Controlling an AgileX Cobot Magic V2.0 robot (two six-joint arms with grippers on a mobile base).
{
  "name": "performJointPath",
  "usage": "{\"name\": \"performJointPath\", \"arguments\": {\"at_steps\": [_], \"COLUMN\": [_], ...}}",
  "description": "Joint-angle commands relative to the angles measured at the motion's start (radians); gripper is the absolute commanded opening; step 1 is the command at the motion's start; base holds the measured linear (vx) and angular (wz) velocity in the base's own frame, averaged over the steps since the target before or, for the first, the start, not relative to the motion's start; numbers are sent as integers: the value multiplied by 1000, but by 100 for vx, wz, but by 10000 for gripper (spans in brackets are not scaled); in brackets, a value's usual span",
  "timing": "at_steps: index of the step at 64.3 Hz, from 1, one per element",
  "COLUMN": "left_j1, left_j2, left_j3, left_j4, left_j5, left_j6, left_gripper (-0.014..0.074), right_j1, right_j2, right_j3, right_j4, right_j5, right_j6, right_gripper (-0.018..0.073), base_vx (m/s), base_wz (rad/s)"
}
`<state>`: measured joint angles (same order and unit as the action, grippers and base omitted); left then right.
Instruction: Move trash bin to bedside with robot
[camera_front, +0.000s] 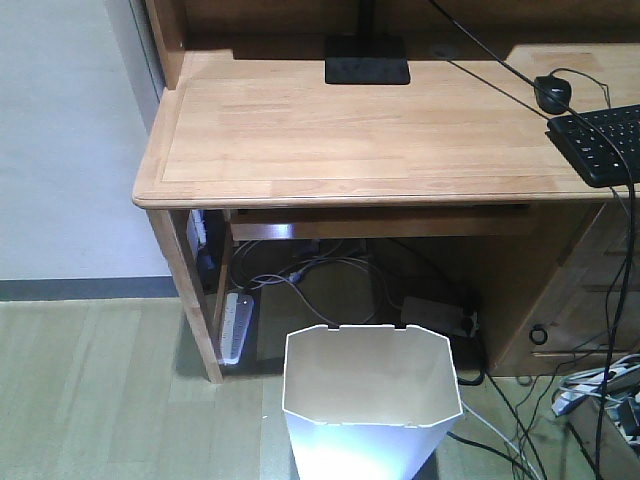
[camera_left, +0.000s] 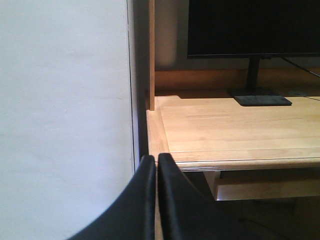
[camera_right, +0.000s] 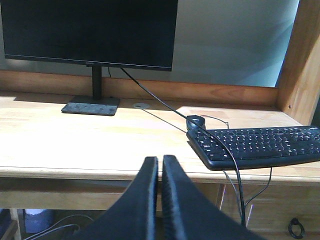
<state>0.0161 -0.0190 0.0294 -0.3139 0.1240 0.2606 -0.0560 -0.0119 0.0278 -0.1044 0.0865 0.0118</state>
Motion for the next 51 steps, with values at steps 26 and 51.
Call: {"name": "performJointPath", "arguments": {"at_steps": [26,51], "left_j1": [-4,-4], "left_j2": [-8,-8], "left_j3": [20,20], "left_j4": [-10,-10], "left_j5": [-66,-66], "left_j6": [-3,-3], "left_gripper": [-6,-6], "right_j1": [-1,-1], "right_j2": [-11,-11], "right_j3": [19,19], "right_j4": [-1,-3], "right_j5": [-70,-71], "right_j6": [-3,-12], "right_gripper": [-3,-3], "base_vx": [0,0], "base_wz": [0,0]}}
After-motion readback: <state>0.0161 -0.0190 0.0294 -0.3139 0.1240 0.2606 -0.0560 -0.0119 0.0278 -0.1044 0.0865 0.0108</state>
